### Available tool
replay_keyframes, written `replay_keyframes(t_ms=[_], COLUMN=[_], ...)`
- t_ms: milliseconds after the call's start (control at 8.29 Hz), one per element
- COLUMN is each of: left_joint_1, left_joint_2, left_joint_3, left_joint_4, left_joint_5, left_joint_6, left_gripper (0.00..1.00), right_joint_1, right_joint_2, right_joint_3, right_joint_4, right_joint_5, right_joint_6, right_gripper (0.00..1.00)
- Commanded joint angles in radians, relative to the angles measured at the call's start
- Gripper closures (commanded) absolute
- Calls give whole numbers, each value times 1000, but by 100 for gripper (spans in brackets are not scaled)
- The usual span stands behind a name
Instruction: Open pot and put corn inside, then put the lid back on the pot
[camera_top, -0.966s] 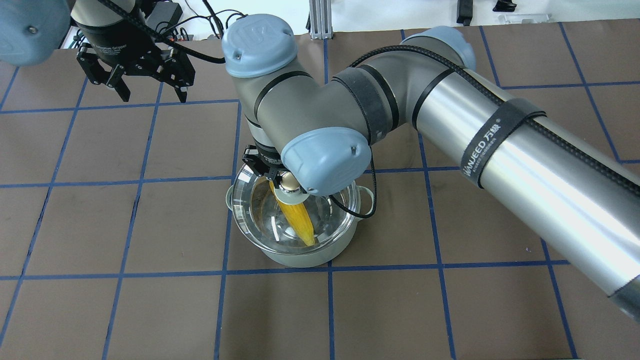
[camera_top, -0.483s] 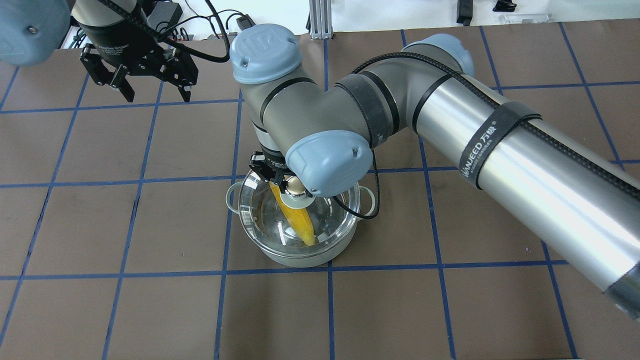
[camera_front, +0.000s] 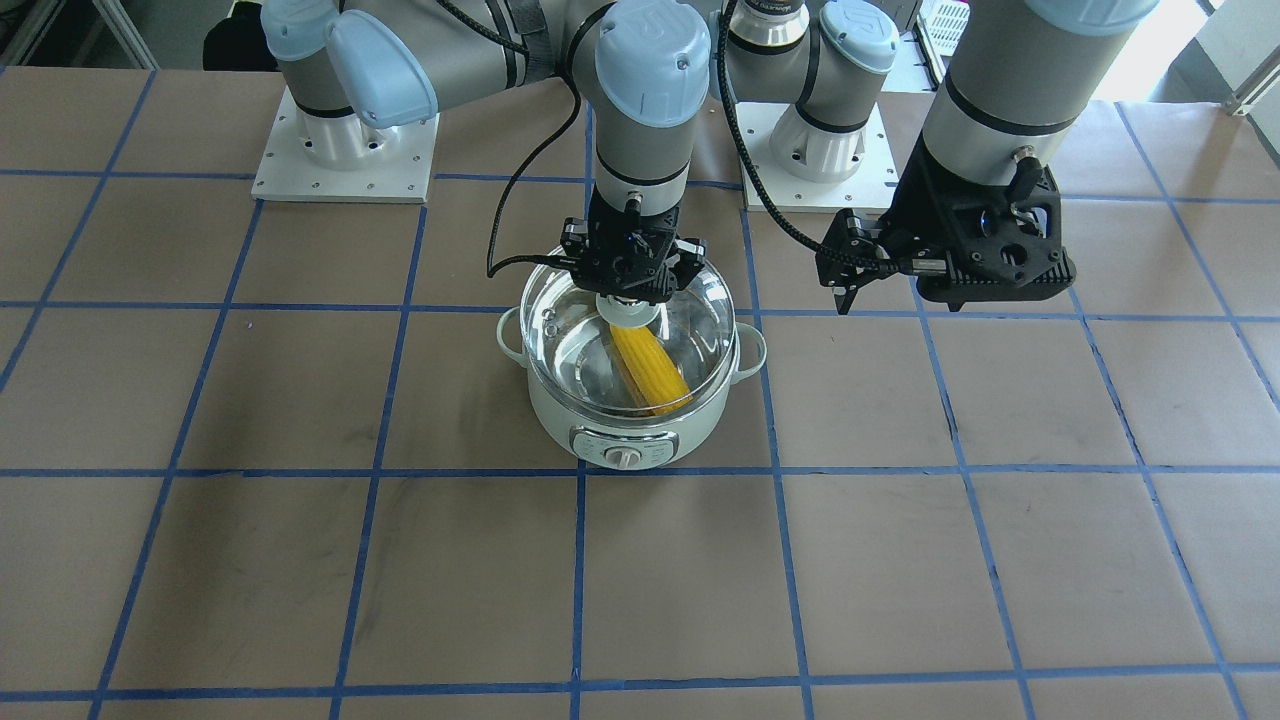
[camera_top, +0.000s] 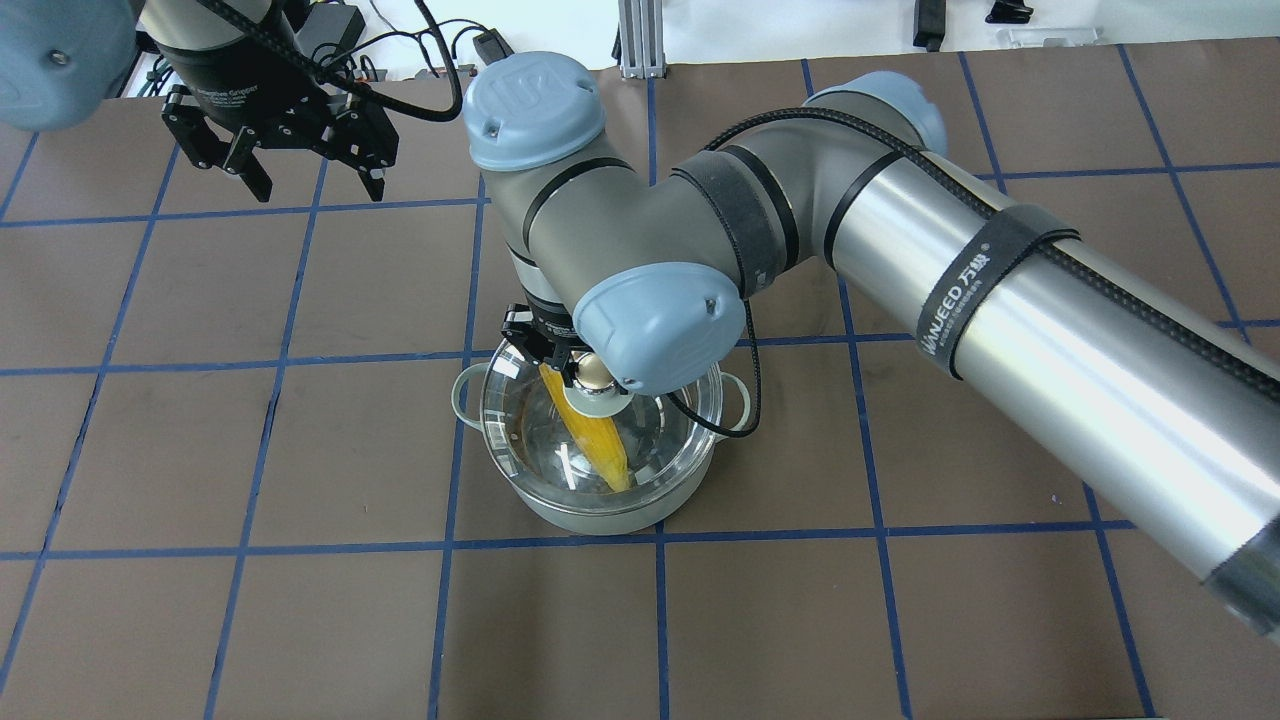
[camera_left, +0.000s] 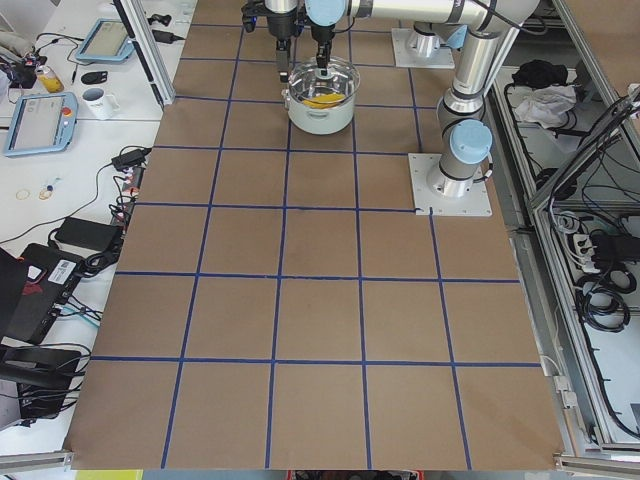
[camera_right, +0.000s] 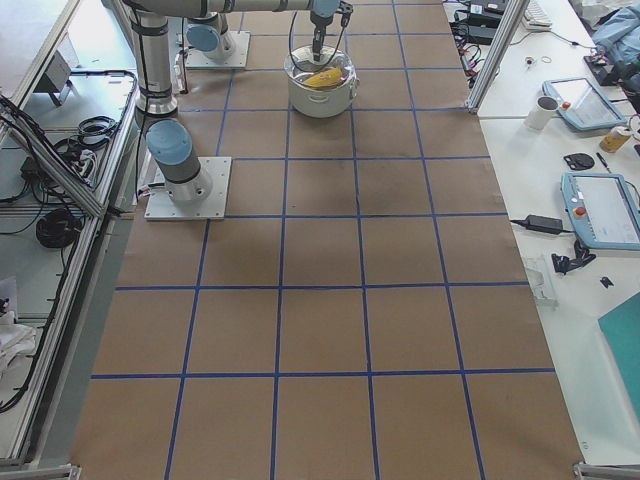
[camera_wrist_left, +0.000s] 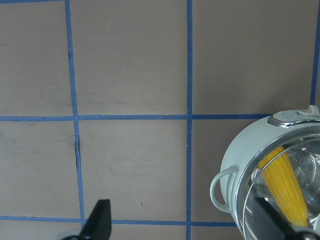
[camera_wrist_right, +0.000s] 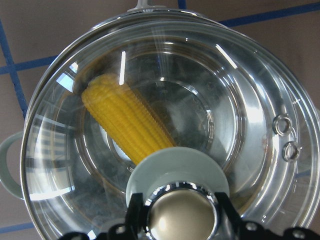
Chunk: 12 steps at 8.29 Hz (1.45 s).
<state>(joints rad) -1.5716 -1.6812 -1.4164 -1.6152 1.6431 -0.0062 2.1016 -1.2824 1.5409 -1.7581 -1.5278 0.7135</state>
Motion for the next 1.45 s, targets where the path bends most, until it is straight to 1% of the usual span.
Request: replay_keyframes(t_ms=[0, 1328], left_joint_1=[4, 1], left_joint_2=[2, 2], left_joint_3=[7, -4], left_joint_4=[0, 0], left_joint_5=[-2, -5], left_joint_6=[0, 0], left_gripper=[0, 0], right_joint_1=[0, 0], right_joint_2=[18, 26], right_joint_3=[2, 5], right_joint_4=[-41, -55], right_joint_5=[0, -2], right_joint_6=[3, -2], right_gripper=[67, 65])
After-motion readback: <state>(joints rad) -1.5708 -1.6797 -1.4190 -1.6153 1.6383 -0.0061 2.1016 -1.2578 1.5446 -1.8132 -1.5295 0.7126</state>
